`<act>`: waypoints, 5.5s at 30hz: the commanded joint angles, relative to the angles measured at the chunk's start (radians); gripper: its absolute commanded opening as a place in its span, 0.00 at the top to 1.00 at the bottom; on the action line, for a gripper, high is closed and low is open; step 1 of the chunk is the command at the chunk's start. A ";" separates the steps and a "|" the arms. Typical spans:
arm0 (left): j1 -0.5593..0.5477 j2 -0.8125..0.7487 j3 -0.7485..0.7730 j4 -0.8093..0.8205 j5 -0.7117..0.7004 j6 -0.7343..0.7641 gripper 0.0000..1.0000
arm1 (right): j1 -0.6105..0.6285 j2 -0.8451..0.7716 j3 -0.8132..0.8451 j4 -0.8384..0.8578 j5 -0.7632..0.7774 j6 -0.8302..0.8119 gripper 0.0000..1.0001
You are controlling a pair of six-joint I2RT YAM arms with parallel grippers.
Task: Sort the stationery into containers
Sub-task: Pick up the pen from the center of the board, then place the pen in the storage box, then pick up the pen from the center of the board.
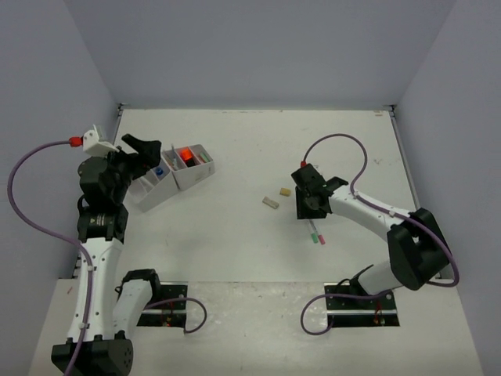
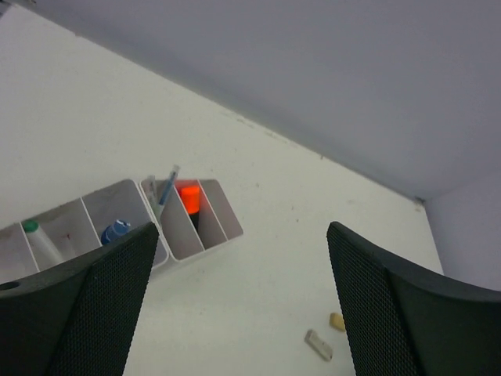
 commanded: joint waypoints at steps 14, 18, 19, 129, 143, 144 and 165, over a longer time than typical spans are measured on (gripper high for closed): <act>0.000 -0.044 -0.029 -0.079 0.255 0.150 0.10 | -0.007 0.162 -0.006 0.002 -0.090 0.033 0.67; 0.001 -0.032 -0.038 -0.070 0.275 0.147 0.10 | -0.004 0.173 0.005 0.002 -0.113 0.013 0.79; 0.000 -0.031 -0.039 -0.069 0.279 0.147 0.10 | -0.002 0.176 0.008 0.003 -0.120 0.008 0.86; -0.146 0.041 0.051 -0.104 -0.260 -0.012 0.00 | -0.128 0.289 0.135 -0.265 -0.204 -0.206 0.62; -0.198 -0.001 0.051 -0.066 0.077 0.025 0.00 | -0.111 0.163 0.196 -0.196 -0.199 -0.222 1.00; -0.226 0.014 0.039 -0.033 0.117 0.018 0.00 | -0.090 0.100 0.192 -0.163 -0.233 -0.230 1.00; -0.876 0.348 -0.029 0.685 0.616 -0.055 0.17 | 0.009 -0.569 -0.094 0.493 -1.212 -0.312 1.00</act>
